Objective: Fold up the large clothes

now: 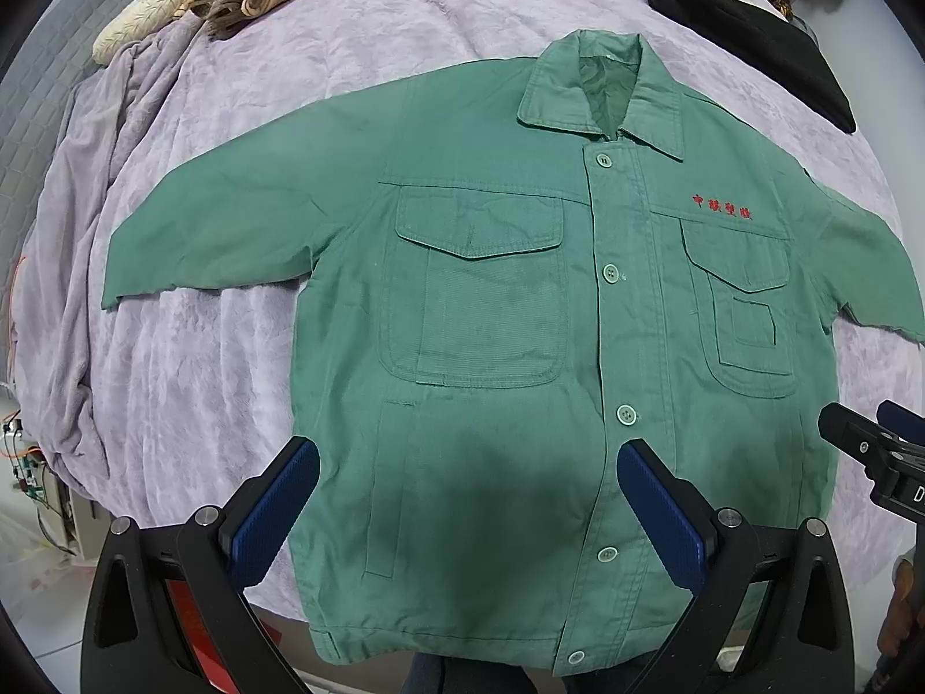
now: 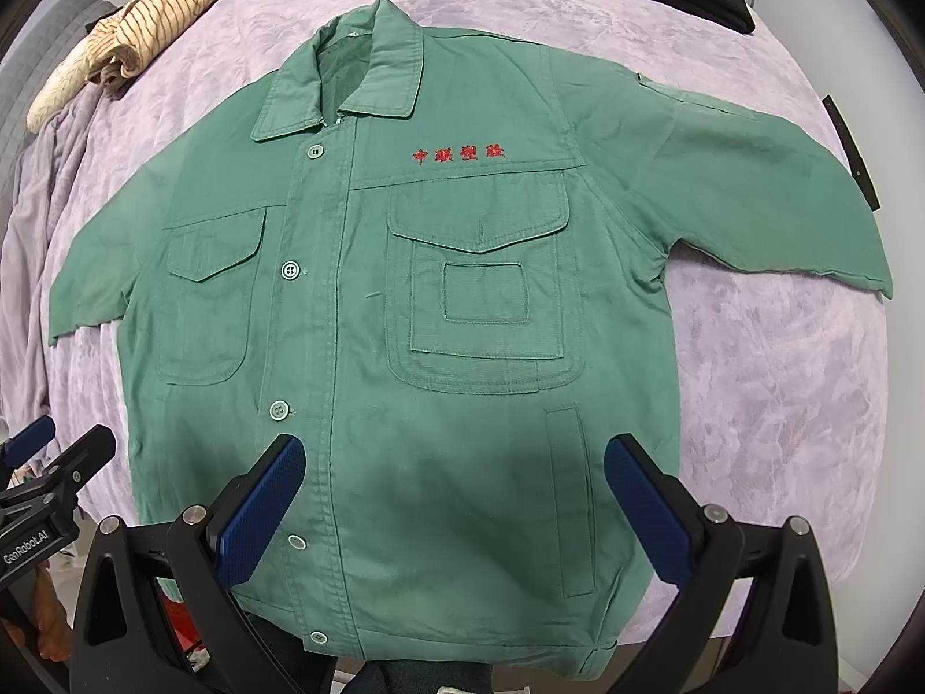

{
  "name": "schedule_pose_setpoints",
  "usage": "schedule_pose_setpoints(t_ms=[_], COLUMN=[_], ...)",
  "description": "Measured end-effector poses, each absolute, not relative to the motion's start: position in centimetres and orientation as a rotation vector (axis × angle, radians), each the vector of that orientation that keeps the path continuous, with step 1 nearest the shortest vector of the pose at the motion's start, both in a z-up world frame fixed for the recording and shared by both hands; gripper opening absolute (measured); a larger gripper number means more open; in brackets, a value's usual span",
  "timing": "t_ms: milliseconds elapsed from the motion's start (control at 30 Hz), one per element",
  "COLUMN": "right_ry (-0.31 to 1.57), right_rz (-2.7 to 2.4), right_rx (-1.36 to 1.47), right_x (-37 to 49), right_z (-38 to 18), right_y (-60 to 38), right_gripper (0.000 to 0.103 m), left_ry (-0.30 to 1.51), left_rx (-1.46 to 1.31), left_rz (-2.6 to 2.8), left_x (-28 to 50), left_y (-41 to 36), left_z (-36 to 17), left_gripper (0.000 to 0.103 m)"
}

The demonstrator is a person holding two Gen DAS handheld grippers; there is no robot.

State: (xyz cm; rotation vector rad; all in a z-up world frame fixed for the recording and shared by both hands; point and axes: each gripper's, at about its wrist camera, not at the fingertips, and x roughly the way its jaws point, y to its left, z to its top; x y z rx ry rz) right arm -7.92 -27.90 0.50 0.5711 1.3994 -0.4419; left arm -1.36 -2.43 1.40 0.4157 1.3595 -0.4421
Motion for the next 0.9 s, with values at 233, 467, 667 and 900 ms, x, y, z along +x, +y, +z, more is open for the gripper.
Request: schedule_pose_setpoints(t_ms=[233,467,667,900], right_ry=[1.399,1.397,1.396,1.396], right_rz=[-0.441,-0.434,-0.431,-0.429], right_rx=[0.571,0.569,0.571,0.572], right_x=[-7.90,-7.69,-7.60,-7.72], right_z=[0.50,0.51,0.56,0.59], right_y=[-27.88,-27.73,-27.68,-27.77], right_gripper=[0.103,0.103,0.103,0.103], left_ry=[1.358,1.356,1.355,1.354], left_rx=[0.416,0.418,0.418,0.419], left_rz=[-0.441,-0.441,-0.434,-0.434], left_x=[-1.30,-1.32,-1.49,-1.49], left_y=[-2.35,-2.34,-2.58,-2.70], left_z=[1.53,1.58,1.72,1.76], left_gripper=[0.103,0.103,0.103,0.103])
